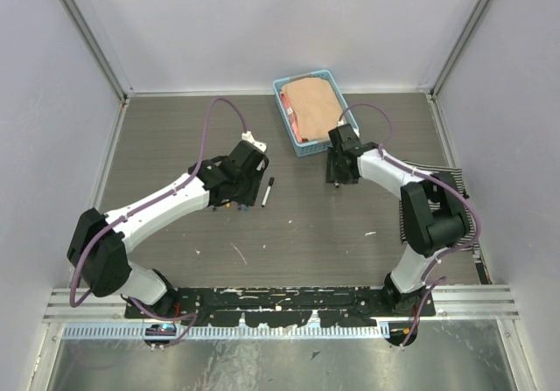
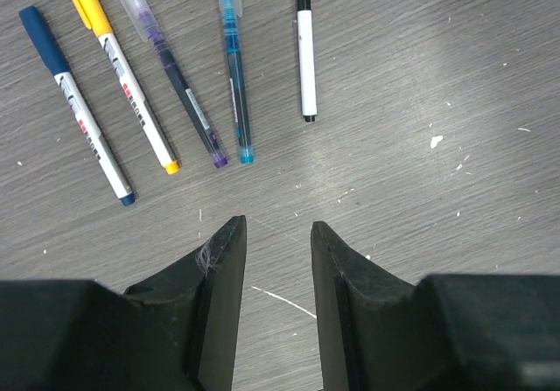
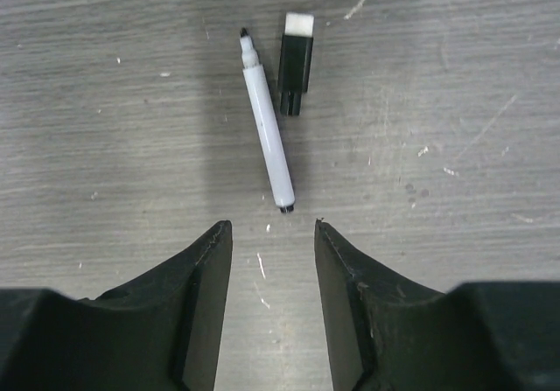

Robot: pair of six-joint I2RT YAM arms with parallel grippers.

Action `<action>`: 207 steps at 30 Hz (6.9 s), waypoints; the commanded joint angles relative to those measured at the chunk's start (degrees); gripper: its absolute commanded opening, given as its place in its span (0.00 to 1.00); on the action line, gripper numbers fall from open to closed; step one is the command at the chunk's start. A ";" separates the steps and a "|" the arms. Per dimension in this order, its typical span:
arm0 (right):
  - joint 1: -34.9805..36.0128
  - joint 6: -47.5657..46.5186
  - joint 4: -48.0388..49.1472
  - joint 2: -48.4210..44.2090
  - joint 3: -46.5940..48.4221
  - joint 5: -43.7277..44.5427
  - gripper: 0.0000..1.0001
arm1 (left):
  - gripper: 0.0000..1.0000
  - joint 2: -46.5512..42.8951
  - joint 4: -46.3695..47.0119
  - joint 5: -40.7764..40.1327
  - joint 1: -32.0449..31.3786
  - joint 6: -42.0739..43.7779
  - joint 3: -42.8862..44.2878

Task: Insert the pens into the pen caps
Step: Pick up the pen from the center of the board, then adjust the pen, then move the pen cap to the center of the board.

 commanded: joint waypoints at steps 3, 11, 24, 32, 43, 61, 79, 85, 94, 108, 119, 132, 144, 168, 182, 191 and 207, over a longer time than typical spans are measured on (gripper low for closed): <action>-0.45 -3.44 1.29 4.54 5.77 -0.22 0.43 | 0.42 -0.21 -1.03 0.71 0.16 1.47 0.69; -0.45 -5.64 -0.36 9.26 9.47 -0.29 0.35 | 0.42 0.17 -0.86 0.56 0.18 1.65 0.92; -0.43 -8.84 -3.55 12.53 11.51 -0.62 0.26 | 0.43 0.28 -0.59 0.18 0.25 2.01 0.66; -0.22 -8.44 -3.51 12.72 11.52 -5.12 0.12 | 0.43 -2.27 -0.03 -0.31 0.22 1.92 0.03; 9.00 -6.11 4.99 1.37 1.81 -9.93 0.10 | 0.46 -15.65 9.35 2.50 0.22 -4.38 -7.18; 24.42 21.63 34.76 -34.08 -27.76 -11.27 0.09 | 0.64 -20.26 32.58 12.68 0.19 -17.42 -18.09; 24.77 23.38 41.71 -35.46 -24.98 -15.61 0.10 | 0.57 -15.28 38.32 17.30 0.22 -19.04 -18.85; 24.89 23.07 41.56 -35.52 -24.10 -16.14 0.10 | 0.44 -14.66 39.85 18.10 0.18 -20.04 -19.72; 25.20 22.26 40.60 -34.26 -23.04 -14.80 0.11 | 0.06 -14.21 41.25 18.95 0.24 -20.93 -19.70; 28.89 20.81 37.45 -33.42 -24.19 -12.00 0.43 | 0.00 -15.21 39.94 17.74 0.25 -20.76 -18.96; 29.67 20.71 37.53 -33.09 -23.88 -10.35 0.11 | 0.04 -15.77 39.67 17.59 0.19 -20.76 -19.30; 29.85 20.84 36.67 -35.27 -22.07 -8.73 0.02 | 0.38 -15.64 41.16 19.05 0.23 -22.16 -20.75; 29.85 19.55 36.39 -35.01 -21.68 -6.21 0.02 | 0.09 -17.13 41.43 20.90 -0.08 -23.67 -22.49; 21.23 7.20 -1.87 -23.92 -4.53 8.99 0.47 | 0.00 -14.20 12.89 11.98 0.07 -1.61 -10.01; 0.37 2.16 -2.37 -3.59 6.24 4.90 0.45 | 0.00 -15.72 12.03 14.89 0.00 -1.51 -12.07; -3.28 -0.65 -3.28 6.37 14.78 1.22 0.44 | 0.00 -17.33 12.75 16.56 -0.01 -1.55 -12.71; -3.41 -1.38 -4.48 14.60 19.98 1.76 0.41 | 0.01 -17.98 12.68 15.39 0.01 -1.08 -12.32</action>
